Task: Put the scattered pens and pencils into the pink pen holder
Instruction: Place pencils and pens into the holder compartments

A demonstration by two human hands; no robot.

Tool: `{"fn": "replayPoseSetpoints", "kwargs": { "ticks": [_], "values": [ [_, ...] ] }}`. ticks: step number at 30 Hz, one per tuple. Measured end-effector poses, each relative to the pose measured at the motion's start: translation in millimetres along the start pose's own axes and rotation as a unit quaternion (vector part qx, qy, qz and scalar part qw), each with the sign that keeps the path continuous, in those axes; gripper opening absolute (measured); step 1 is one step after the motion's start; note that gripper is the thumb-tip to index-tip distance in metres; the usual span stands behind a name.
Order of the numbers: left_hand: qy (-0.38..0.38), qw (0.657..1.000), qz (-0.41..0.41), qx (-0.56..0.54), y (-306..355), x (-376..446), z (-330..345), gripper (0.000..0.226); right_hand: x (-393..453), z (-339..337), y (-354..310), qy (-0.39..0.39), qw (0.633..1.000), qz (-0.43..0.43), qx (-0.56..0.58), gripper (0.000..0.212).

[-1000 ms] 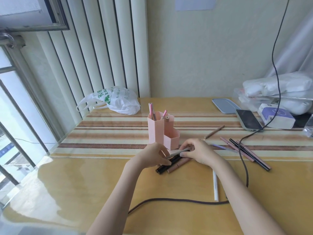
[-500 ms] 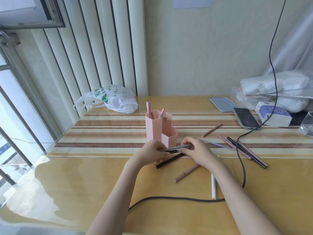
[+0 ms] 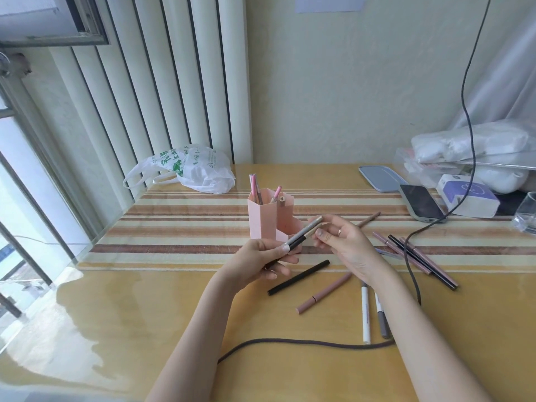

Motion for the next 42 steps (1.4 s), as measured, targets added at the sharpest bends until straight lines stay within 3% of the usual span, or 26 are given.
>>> {"fn": "replayPoseSetpoints", "kwargs": {
  "ticks": [7, 13, 16, 24, 30, 35, 37, 42],
  "values": [
    [-0.07, 0.996, -0.019, -0.044, 2.3, 0.1, 5.6, 0.033, 11.5, 6.5, -5.1, 0.063, 0.995, -0.018, -0.073, 0.003],
    [-0.079, 0.992, -0.019, -0.097, 1.8, 1.0, 2.0, 0.035, 17.0, -3.0, -3.5, 0.2, 0.978, -0.058, 0.01, 0.013],
    [-0.097, 0.984, -0.012, -0.147, 1.1, 2.1, 3.0, 0.025, 15.6, -4.3, -8.6, 0.177, 0.98, -0.085, 0.022, 0.014],
    [-0.124, 0.959, -0.005, -0.253, 6.4, 0.4, 5.0, 0.034, 18.2, -2.7, -18.6, 0.129, 0.987, -0.09, -0.025, 0.021],
    [-0.132, 0.964, -0.013, -0.229, 6.9, 2.1, 10.8, 0.033, 21.7, 17.4, -17.8, 0.034, 0.994, -0.07, -0.076, 0.019],
    [-0.119, 0.963, -0.011, -0.244, 7.8, 2.5, 8.0, 0.032, 24.7, 20.4, -15.6, 0.018, 0.996, -0.058, -0.07, 0.016],
    [-0.118, 0.961, -0.012, -0.251, 7.3, 3.0, 8.5, 0.033, 25.4, 19.1, -15.2, 0.055, 0.994, -0.061, -0.072, 0.016],
    [-0.117, 0.96, -0.019, -0.252, 6.1, 4.6, 11.7, 0.029, 24.5, 7.0, -21.4, 0.233, 0.965, -0.116, -0.036, 0.004]
  ]
}}
Point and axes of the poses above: each hand's wrist, its own x-axis towards the middle knuckle, its own z-axis out of the palm, y = z × x, the point moved 1 cm from there along x, towards the middle knuckle, and after that the axes turned 2 degrees about -x, right-handed, at the moved point
